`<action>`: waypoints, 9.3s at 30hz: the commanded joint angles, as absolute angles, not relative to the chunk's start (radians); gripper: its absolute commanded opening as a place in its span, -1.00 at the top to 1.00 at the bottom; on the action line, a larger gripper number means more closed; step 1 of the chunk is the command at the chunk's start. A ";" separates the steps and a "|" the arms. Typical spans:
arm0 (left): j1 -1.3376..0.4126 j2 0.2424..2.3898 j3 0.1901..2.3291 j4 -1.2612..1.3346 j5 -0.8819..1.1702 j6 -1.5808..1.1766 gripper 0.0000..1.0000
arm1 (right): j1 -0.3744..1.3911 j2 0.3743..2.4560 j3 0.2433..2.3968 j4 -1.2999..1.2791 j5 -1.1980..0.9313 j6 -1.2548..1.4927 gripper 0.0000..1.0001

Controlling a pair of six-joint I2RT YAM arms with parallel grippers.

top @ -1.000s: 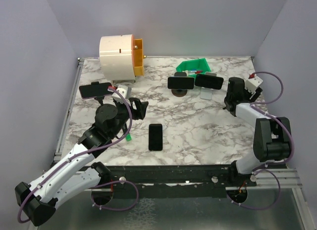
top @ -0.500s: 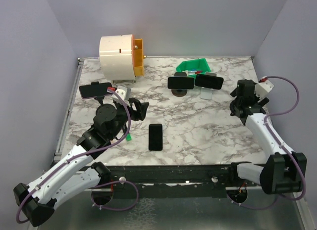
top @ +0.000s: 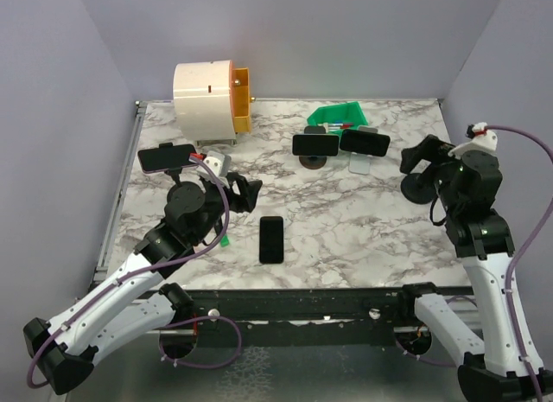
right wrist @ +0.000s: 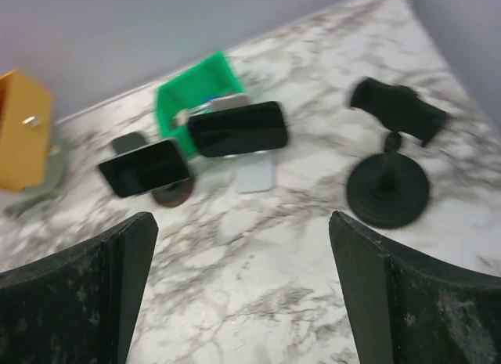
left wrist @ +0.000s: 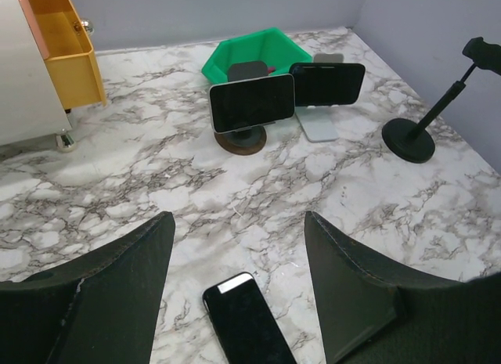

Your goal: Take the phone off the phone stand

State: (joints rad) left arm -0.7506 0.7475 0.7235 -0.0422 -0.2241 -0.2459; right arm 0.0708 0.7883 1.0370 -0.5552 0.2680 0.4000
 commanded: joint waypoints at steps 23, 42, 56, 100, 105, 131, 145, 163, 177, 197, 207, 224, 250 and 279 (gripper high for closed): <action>-0.758 0.789 0.706 -0.021 -0.220 -0.205 -0.36 | 0.222 1.571 1.287 -0.076 -0.097 0.346 -0.83; -0.758 0.779 0.695 -0.007 -0.173 -0.215 -0.37 | 0.162 1.683 1.340 0.047 -0.364 0.044 -0.79; -0.782 0.777 0.692 -0.004 -0.164 -0.211 -0.37 | 0.120 1.822 1.422 -0.012 -0.696 0.012 -0.63; -0.796 0.781 0.684 -0.004 -0.158 -0.202 -0.38 | 0.111 2.064 1.589 -0.198 -0.880 -0.181 -0.29; -0.796 0.778 0.684 -0.004 -0.159 -0.202 -0.38 | 0.111 2.059 1.582 -0.190 -0.878 -0.175 -0.26; -0.796 0.775 0.685 -0.004 -0.161 -0.200 -0.38 | 0.140 2.063 1.551 -0.176 -0.838 -0.155 0.33; -0.797 0.771 0.686 -0.005 -0.161 -0.200 -0.38 | 0.153 2.023 1.513 -0.162 -0.839 -0.153 0.96; -0.797 0.770 0.686 -0.004 -0.161 -0.200 -0.38 | 0.115 1.925 1.440 -0.041 -0.855 -0.060 1.00; -0.797 0.768 0.688 -0.003 -0.163 -0.198 -0.38 | 0.089 1.904 1.325 0.235 -0.961 0.195 0.99; -0.797 0.779 0.688 -0.005 -0.163 -0.198 -0.38 | 0.089 1.879 1.272 0.258 -0.973 0.198 0.99; -0.798 0.776 0.687 -0.004 -0.150 -0.203 -0.38 | 0.090 1.809 1.201 0.212 -0.919 0.151 1.00; -0.802 0.763 0.689 -0.004 -0.144 -0.207 -0.38 | 0.089 1.715 1.172 0.108 -0.861 0.092 0.99; -0.808 0.750 0.678 0.070 -0.120 -0.193 -0.38 | 0.132 1.194 0.886 0.623 -0.912 0.600 0.99; -0.807 1.062 0.977 0.663 0.301 -0.670 -0.49 | 0.190 0.980 0.637 1.497 -0.721 1.341 1.00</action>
State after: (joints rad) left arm -0.8028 1.0309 0.9264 0.5598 0.2264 -0.6453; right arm 0.1741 0.9871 0.6262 1.3731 -0.7929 1.2629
